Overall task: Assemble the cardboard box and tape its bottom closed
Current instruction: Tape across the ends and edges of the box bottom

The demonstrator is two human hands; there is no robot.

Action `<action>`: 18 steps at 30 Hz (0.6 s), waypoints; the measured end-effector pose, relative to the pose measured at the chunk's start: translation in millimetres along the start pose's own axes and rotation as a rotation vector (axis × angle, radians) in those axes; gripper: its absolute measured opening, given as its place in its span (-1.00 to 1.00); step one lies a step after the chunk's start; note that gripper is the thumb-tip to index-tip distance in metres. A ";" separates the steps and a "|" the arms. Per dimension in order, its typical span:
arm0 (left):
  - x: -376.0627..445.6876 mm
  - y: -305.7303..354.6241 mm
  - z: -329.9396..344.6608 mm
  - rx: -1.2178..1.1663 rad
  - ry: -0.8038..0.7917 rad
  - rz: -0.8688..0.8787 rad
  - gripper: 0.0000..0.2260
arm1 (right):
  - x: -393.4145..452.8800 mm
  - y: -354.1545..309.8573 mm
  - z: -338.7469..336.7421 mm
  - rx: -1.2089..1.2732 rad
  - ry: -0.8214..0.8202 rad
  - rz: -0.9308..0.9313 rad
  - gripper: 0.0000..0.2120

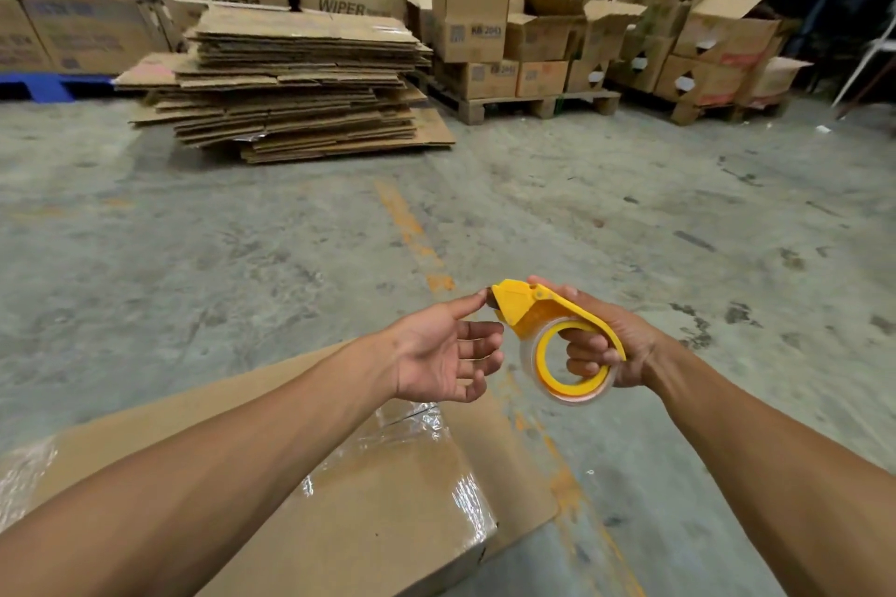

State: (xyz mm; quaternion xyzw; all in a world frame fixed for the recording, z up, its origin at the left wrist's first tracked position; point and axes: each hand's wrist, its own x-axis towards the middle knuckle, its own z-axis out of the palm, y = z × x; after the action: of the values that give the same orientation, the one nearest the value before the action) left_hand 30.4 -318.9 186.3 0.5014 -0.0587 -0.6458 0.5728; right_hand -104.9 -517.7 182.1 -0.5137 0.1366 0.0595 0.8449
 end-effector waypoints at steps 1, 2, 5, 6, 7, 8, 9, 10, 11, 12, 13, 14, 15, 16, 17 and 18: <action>-0.7 0.3 1.3 0.001 -0.008 0.004 -0.71 | -1.3 -0.1 -1.5 0.013 -0.005 -0.004 -0.34; -1.2 0.2 2.4 0.002 -0.016 0.006 -0.75 | -2.1 -0.2 -3.1 0.024 -0.010 -0.009 -0.34; -2.1 -0.2 5.3 0.008 -0.027 0.009 -0.86 | -4.2 -0.5 -5.8 0.034 -0.020 -0.020 -0.34; -2.4 -0.1 5.5 0.004 -0.024 0.010 -0.87 | -4.9 -0.5 -6.1 0.033 -0.019 -0.021 -0.34; -2.9 0.1 5.6 -0.004 -0.021 0.011 -0.87 | -5.8 -0.7 -6.6 0.033 -0.018 -0.019 -0.34; -3.4 0.5 5.5 -0.019 -0.019 0.012 -0.84 | -6.8 -0.8 -7.3 0.032 -0.020 -0.017 -0.34; -4.0 0.9 5.0 -0.039 -0.021 0.011 -0.81 | -7.9 -1.0 -7.6 0.029 -0.021 -0.015 -0.34; -3.9 1.2 4.1 -0.060 -0.025 0.009 -0.76 | -9.1 -1.1 -8.0 0.025 -0.022 -0.012 -0.34; -3.8 1.5 3.3 -0.075 -0.028 0.004 -0.72 | -10.0 -1.4 -8.5 0.022 -0.024 -0.008 -0.35; -3.7 1.6 3.0 -0.078 -0.031 -0.004 -0.68 | -10.7 -1.5 -8.8 0.016 -0.027 -0.004 -0.35; -3.6 1.4 2.8 -0.066 -0.028 -0.012 -0.65 | -11.1 -1.7 -9.0 0.006 -0.028 0.001 -0.35; -3.5 0.9 3.6 -0.041 -0.023 -0.021 -0.65 | -11.6 -1.8 -9.0 -0.007 -0.029 0.007 -0.35; -3.5 0.3 4.5 -0.009 -0.016 -0.026 -0.70 | -11.3 -2.3 -8.3 -0.020 -0.035 0.014 -0.36; -2.6 -0.6 4.7 0.020 -0.007 -0.028 -0.77 | -11.0 -2.8 -7.3 -0.033 -0.041 0.022 -0.36; -0.6 -1.7 4.6 0.039 0.003 -0.031 -0.84 | -11.6 -3.2 -6.5 -0.047 -0.044 0.030 -0.36; 1.0 -2.7 4.1 0.045 0.015 -0.031 -0.89 | -12.5 -3.7 -5.2 -0.064 -0.041 0.040 -0.36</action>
State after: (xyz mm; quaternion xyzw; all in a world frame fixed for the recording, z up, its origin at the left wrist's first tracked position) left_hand 25.8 -320.8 186.0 0.5198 -0.0609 -0.6494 0.5517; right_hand -116.8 -523.5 186.6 -0.5363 0.1274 0.0912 0.8293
